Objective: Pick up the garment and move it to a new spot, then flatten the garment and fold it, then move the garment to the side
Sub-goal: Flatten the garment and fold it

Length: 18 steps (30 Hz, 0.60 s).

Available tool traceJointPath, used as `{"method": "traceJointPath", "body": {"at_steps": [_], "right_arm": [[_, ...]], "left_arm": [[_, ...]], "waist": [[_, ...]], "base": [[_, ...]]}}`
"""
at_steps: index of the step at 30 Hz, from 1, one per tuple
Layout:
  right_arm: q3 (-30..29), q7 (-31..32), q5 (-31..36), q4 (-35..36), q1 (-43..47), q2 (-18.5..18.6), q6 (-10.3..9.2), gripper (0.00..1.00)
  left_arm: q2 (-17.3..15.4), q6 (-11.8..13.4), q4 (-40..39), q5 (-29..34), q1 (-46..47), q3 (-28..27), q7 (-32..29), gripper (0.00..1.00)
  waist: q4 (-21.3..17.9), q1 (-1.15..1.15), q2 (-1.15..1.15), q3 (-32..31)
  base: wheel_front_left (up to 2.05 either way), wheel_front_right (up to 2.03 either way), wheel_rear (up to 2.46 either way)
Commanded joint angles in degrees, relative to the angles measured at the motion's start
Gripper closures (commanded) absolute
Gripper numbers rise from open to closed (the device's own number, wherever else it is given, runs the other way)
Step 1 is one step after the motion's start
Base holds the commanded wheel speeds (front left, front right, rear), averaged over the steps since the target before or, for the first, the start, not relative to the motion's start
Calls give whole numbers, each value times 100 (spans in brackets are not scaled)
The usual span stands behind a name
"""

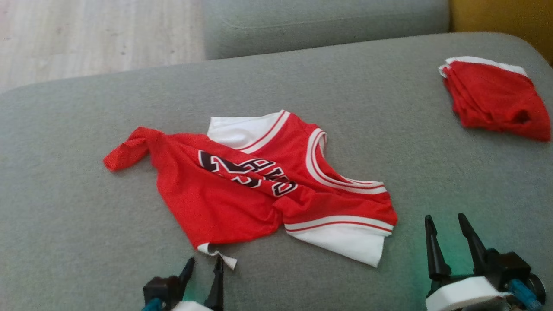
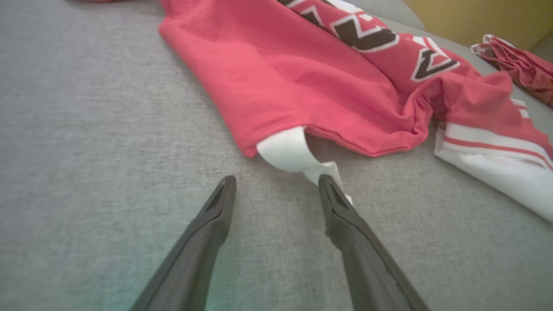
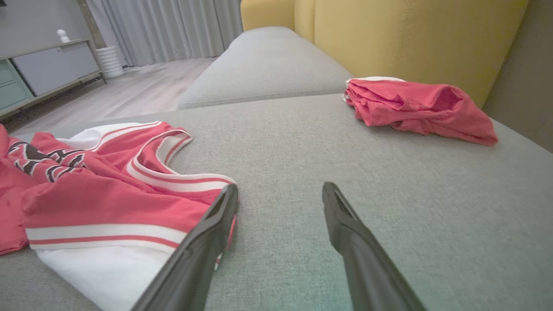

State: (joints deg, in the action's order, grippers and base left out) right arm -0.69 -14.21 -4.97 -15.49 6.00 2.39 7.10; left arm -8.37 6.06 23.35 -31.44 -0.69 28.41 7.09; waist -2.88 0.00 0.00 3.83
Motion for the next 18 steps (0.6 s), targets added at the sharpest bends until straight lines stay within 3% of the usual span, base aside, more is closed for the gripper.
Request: {"method": "traceJointPath", "body": {"at_steps": [1, 8, 14, 15, 16, 17, 18], "right_arm": [[118, -79, 2, 180, -267, 49, 39, 0], [105, -79, -31, 201, -333, 49, 39, 0], [76, -79, -79, 204, -368, 49, 39, 0], [65, -79, -88, 203, -361, 49, 39, 0], [44, -79, -96, 203, -346, 49, 39, 0], [26, -79, -103, 203, -328, 49, 39, 0], [10, -79, -116, 203, -313, 49, 39, 0]], "left_arm": [[0, 64, 6, 94, 366, -147, 48, 0], [-26, 358, 576, 203, 756, -334, 298, 0], [-103, 464, 882, 314, 1084, -505, 626, 0], [-133, 480, 914, 372, 1115, -497, 657, 55], [-165, 497, 938, 436, 1141, -481, 681, 84], [-204, 518, 951, 516, 1162, -449, 698, 100], [-245, 528, 959, 599, 1178, -399, 709, 100]], "waist": [[-133, 0, 0, 93], [-400, 0, 0, 271], [-515, 0, 0, 338], [-511, 0, 0, 330], [-490, 0, 0, 313], [-467, 0, 0, 300], [-432, 0, 0, 283]], "base": [[0, 0, 0], [0, 0, 0], [0, 0, 0], [0, 0, 0], [0, 0, 0], [0, 0, 0], [0, 0, 0]]}}
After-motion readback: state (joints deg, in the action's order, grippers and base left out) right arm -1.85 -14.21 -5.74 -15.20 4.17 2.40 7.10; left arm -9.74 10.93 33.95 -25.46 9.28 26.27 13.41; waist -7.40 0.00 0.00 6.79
